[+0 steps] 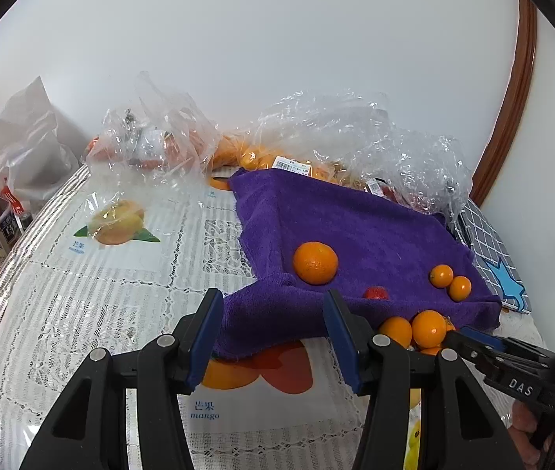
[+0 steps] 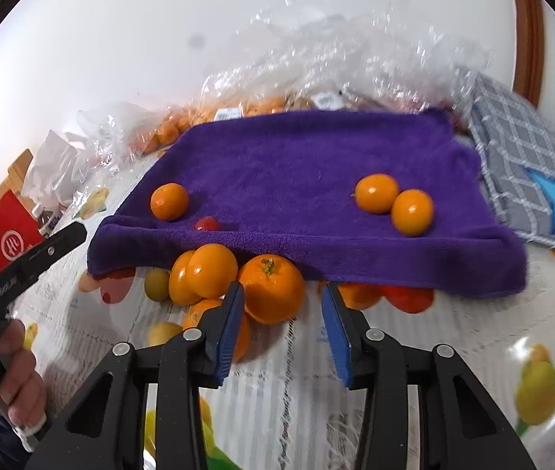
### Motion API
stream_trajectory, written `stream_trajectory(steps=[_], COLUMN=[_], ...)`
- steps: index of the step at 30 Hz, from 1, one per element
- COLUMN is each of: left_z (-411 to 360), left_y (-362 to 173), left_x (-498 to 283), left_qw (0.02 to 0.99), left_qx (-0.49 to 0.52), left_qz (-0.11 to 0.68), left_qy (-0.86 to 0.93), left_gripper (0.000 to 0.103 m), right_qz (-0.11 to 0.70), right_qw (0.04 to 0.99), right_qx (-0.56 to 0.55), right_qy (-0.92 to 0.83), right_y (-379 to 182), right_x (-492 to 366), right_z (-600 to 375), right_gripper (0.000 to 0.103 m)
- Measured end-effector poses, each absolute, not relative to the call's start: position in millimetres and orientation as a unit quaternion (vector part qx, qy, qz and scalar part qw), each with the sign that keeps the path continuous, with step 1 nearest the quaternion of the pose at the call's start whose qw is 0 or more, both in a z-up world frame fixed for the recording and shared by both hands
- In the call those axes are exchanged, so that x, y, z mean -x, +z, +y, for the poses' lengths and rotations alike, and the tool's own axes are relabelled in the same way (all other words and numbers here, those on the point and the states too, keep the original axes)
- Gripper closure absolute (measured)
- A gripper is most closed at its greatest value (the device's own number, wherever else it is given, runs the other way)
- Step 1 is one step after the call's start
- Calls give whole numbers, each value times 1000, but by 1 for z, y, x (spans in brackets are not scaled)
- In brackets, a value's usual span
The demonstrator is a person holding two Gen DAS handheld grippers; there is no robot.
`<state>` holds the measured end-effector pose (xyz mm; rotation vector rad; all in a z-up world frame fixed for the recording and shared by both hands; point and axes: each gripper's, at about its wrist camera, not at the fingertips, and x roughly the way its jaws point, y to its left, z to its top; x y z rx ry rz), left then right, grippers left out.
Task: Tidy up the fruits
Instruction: 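Open and pull both grippers back from the purple towel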
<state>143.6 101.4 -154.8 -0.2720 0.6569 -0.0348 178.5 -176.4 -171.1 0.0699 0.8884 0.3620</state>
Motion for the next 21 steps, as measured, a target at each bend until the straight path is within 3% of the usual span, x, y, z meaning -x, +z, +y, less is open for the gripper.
stream_trajectory(steps=[12, 21], left_z=[107, 85], left_y=[-157, -162], left_x=[-147, -149], left_qw=[932, 924], left_qx=[150, 132], left_qz=[329, 349], left_qy=[-20, -80], left_gripper=[53, 52], right_qz=[465, 443], right_qw=[854, 872], right_qx=[-66, -49], right_qy=[224, 200], right_y=[-184, -181], right_x=[-204, -191], right_z=[-167, -190], right_gripper=[60, 61])
